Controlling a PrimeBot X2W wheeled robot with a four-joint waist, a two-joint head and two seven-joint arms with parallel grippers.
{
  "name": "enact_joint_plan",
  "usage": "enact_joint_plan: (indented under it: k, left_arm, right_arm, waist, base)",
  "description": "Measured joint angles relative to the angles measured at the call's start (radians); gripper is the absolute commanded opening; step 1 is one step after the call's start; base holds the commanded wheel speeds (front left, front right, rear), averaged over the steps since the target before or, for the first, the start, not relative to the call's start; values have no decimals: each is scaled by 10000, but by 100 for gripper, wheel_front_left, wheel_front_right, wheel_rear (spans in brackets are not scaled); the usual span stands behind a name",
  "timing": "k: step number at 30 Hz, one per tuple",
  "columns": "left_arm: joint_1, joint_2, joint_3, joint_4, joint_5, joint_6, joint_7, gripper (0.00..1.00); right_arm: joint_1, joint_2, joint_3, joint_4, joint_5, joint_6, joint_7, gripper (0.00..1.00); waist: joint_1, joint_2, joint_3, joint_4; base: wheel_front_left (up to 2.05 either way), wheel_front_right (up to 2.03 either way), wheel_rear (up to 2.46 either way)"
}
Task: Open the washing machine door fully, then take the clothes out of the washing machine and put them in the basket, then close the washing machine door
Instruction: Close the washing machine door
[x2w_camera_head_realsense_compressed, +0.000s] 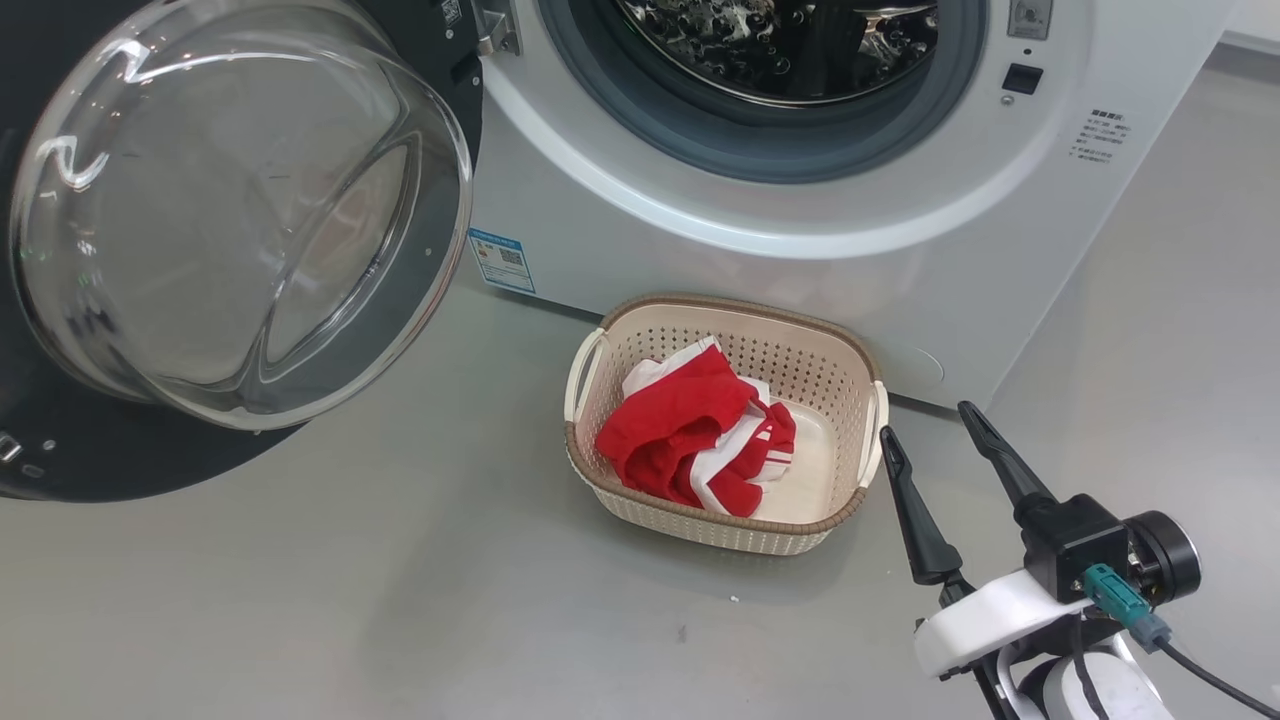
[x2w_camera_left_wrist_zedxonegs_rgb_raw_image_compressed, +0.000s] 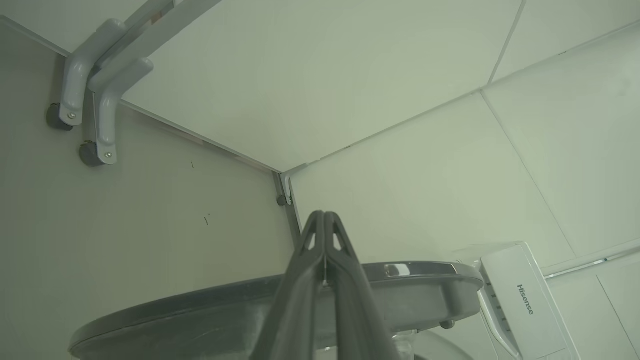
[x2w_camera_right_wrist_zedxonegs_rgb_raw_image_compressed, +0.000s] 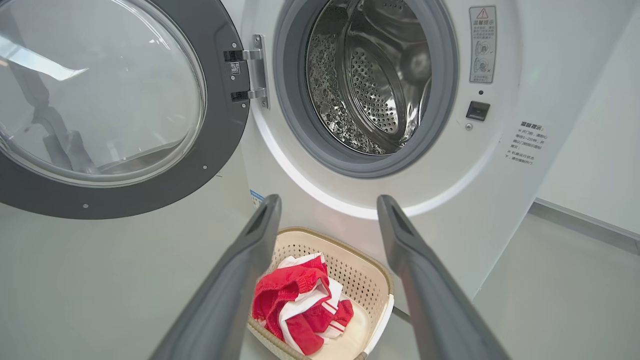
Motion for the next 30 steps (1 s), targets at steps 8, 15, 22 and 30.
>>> enact_joint_plan:
  k: [8,15,22,30]
  left_arm:
    - [-45,324,-286,848,-224,2,725,0]
    - [-177,349,-420,1467,-230,4,899,0]
    - [-598,349,-614,1891,-148,-13,913,0]
    - [-725,316,-763,2268,-142,-272,1168,0]
  right_arm:
    - [-31,-73,-4,-130,-50,0,180,100]
    - [-179,-153,-12,-290,-121,0,339,100]
    - [-201,-288,-35,-355,-176,0,426,100]
    - [-202,-297,-19,-416,-176,2,525,100]
  waist:
    - [0,0,269,-193]
    - [0,0,511,-244]
    - [0,0,632,-239]
    - [0,0,659,-228]
  base:
    - [0,0,0]
    - [0,0,0]
    - [0,0,0]
    - [0,0,0]
